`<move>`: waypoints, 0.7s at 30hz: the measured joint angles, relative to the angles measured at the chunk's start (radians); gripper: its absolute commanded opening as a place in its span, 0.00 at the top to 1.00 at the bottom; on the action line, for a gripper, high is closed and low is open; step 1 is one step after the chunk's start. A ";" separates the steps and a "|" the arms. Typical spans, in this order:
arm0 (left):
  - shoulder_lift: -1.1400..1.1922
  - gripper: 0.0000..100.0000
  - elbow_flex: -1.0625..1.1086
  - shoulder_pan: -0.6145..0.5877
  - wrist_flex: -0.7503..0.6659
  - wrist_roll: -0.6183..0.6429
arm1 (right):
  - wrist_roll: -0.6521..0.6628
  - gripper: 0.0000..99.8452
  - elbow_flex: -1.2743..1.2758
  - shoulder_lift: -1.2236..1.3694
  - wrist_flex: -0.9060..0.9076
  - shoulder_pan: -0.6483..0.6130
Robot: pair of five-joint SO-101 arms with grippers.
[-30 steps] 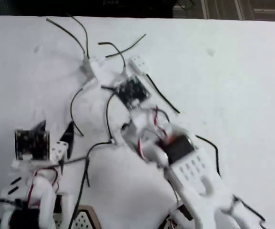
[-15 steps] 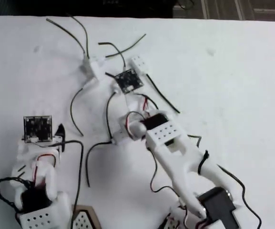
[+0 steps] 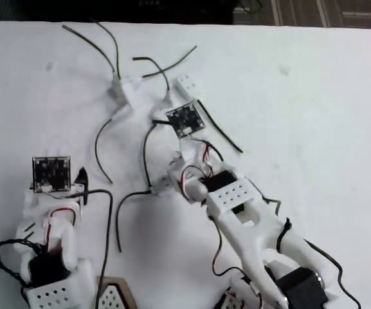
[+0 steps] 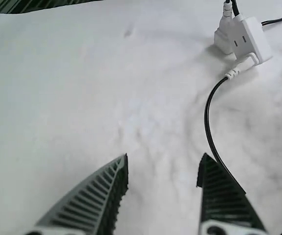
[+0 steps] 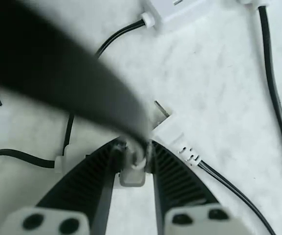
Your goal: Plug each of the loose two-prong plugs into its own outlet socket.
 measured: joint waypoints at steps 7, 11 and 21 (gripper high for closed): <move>-0.002 0.76 0.003 0.000 0.000 0.000 | 0.000 0.98 0.011 -0.005 -0.025 -0.008; -0.002 0.76 0.003 0.000 0.000 0.000 | 0.000 0.98 0.049 -0.005 -0.087 -0.028; -0.002 0.76 0.003 0.000 0.000 0.000 | 0.023 0.98 0.098 -0.005 -0.155 -0.040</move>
